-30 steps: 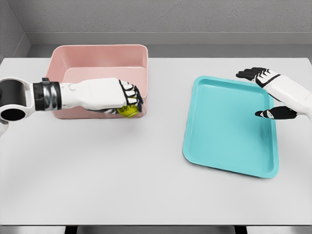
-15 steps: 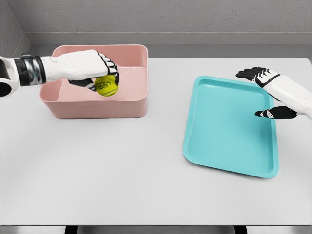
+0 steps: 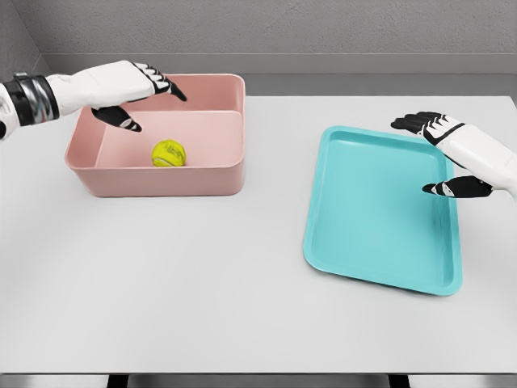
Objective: Put the tennis from the blue tray into the pink basket with both arms
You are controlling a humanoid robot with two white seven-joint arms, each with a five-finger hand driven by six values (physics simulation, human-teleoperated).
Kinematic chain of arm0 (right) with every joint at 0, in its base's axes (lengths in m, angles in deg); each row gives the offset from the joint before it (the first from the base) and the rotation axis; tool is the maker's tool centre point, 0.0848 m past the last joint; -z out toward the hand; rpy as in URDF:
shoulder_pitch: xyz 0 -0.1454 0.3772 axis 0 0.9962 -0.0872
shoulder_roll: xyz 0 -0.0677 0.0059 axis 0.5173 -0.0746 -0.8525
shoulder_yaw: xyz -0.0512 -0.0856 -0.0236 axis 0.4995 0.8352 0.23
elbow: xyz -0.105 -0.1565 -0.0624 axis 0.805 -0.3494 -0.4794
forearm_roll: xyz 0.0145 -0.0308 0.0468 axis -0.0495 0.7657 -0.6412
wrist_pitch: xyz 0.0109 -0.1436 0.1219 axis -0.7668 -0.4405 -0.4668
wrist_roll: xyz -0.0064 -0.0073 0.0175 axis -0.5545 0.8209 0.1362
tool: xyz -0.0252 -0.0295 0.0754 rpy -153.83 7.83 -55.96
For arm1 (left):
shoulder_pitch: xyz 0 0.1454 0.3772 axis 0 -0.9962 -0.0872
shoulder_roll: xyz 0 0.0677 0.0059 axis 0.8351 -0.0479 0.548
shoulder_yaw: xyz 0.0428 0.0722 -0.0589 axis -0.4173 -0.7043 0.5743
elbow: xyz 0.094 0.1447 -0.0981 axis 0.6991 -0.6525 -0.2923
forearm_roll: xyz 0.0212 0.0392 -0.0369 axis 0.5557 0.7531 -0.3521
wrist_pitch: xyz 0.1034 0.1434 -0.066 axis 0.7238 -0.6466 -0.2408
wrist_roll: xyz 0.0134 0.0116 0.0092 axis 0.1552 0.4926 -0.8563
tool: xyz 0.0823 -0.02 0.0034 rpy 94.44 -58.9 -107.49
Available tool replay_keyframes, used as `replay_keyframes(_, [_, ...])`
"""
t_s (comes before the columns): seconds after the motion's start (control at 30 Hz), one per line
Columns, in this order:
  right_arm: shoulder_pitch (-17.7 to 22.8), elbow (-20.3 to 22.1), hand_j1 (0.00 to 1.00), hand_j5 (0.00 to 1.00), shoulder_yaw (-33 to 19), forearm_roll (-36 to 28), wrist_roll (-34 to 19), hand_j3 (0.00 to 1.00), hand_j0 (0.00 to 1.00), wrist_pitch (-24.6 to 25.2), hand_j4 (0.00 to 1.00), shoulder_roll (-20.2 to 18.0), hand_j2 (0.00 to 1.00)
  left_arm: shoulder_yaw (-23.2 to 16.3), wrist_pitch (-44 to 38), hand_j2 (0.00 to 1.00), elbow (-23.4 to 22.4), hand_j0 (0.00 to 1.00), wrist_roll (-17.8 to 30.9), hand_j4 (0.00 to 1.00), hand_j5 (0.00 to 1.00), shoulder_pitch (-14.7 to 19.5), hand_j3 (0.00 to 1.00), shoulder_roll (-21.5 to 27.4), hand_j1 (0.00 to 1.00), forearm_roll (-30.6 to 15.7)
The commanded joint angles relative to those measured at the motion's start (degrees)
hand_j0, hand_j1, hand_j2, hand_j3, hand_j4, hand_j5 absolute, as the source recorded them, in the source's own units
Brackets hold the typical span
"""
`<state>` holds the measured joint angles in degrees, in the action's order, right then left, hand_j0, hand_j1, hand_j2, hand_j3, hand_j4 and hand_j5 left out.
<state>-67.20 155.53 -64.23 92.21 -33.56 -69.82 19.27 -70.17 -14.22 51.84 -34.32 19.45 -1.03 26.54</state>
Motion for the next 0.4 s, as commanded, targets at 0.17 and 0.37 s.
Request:
replay_keyframes(0.17, [0.09, -0.4, 1.0, 1.0, -0.1, -0.43, -0.02, 1.0, 1.0, 0.16, 1.0, -0.04, 1.0, 0.92, -0.13, 1.0, -0.52, 1.0, 0.02, 1.0, 1.0, 0.0, 1.0, 6.42, 1.0, -7.87])
replay_keyframes(0.37, [0.09, -0.49, 1.0, 1.0, -0.1, -0.43, -0.02, 1.0, 1.0, 0.16, 1.0, -0.13, 1.0, 1.45, -0.13, 1.0, -5.09, 1.0, 0.02, 1.0, 1.0, -0.79, 1.0, 12.04, 1.0, -9.98])
